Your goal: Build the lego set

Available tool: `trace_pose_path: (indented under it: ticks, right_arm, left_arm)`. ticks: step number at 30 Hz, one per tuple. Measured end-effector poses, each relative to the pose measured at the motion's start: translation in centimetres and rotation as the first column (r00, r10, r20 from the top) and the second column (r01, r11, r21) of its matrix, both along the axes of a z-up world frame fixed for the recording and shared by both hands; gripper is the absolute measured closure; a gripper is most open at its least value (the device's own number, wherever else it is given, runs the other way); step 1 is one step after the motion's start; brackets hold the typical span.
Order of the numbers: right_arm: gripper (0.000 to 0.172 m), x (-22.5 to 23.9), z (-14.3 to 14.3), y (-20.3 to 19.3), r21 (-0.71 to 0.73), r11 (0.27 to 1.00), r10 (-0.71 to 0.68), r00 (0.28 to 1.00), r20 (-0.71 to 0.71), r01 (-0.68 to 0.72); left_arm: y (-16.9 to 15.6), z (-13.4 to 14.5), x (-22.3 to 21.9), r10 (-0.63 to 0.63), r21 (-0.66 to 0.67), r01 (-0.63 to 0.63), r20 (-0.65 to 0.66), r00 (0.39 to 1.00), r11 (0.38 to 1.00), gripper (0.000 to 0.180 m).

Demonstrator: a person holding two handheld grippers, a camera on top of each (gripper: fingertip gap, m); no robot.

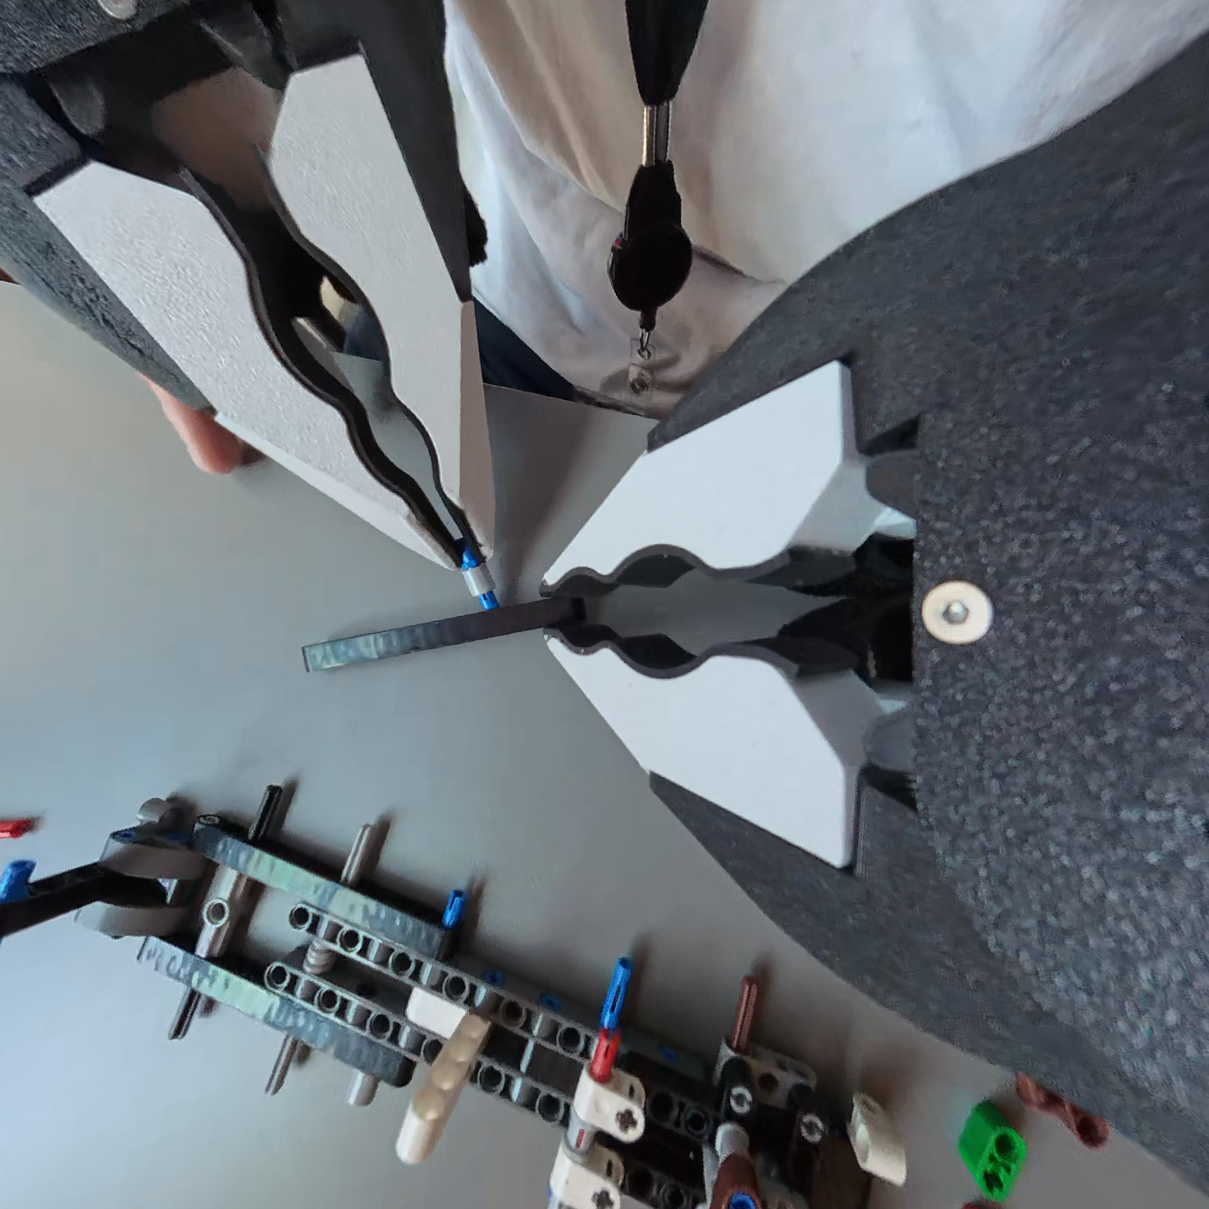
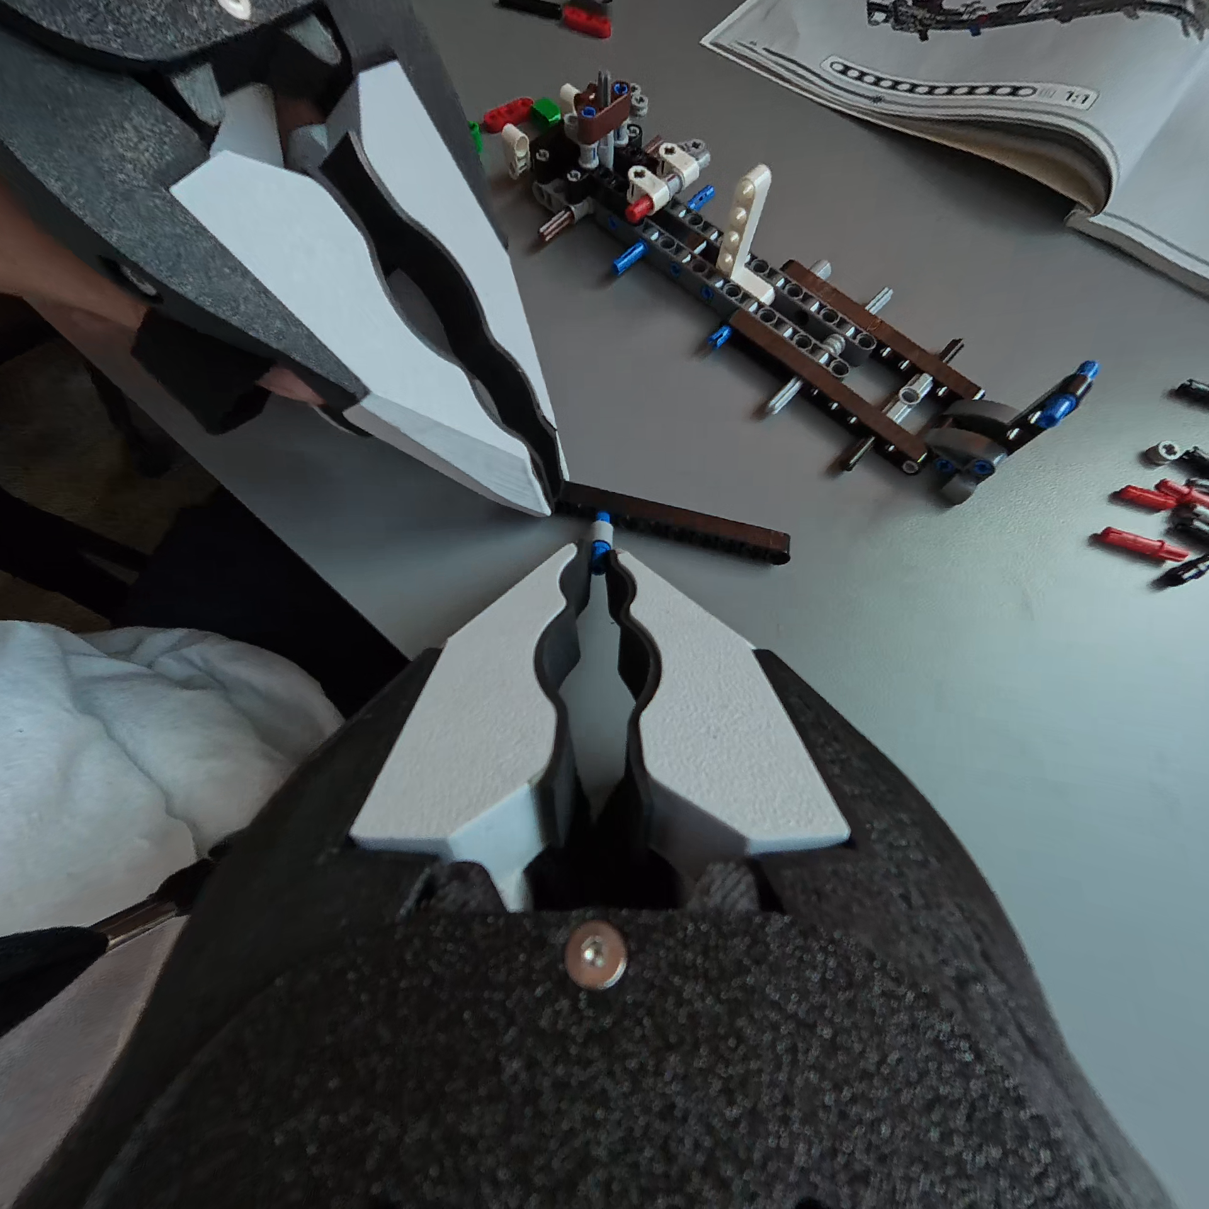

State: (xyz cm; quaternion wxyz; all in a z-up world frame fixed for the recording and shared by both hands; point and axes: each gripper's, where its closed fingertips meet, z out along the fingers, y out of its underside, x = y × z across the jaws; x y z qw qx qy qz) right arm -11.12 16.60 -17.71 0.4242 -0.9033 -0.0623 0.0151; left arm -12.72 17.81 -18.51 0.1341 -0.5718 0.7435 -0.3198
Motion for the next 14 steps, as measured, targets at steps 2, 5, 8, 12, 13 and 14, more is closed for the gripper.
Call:
trace_pose_path:
  ticks: [2,5,8,12,13,14]
  right_arm:
    - [0.169,-0.07,-0.16,0.07,0.000,1.000,0.009,0.996,0.089,-0.009]
    - [0.169,-0.09,-0.24,0.25,0.016,0.999,0.026,0.976,0.217,-0.030]
    - [0.169,0.04,-0.32,0.41,0.025,1.000,0.007,0.962,0.273,-0.014]
    - [0.169,0.13,-0.29,0.61,0.030,1.000,-0.002,0.953,0.302,-0.008]
    - [0.169,0.12,-0.19,0.66,0.031,0.999,0.010,0.948,0.318,-0.020]
    - [0.169,0.13,-0.13,0.71,0.029,0.999,0.031,0.936,0.352,-0.044]
  left_arm:
    - [0.20,-0.08,-0.05,-0.026,0.062,0.026,0.001,1.000,0.998,0.174]
    - [0.41,-0.10,-0.08,-0.051,0.098,0.051,-0.009,0.999,0.994,0.174]
    - [0.58,-0.14,0.02,-0.065,0.140,0.065,-0.008,0.998,0.988,0.174]
    - [0.65,-0.14,0.10,-0.074,0.134,0.075,-0.015,0.997,0.988,0.174]
    - [0.65,-0.13,0.11,-0.079,0.128,0.081,-0.019,0.997,0.988,0.174]
    - [0.68,-0.14,0.14,-0.086,0.132,0.088,-0.023,0.996,0.987,0.174]
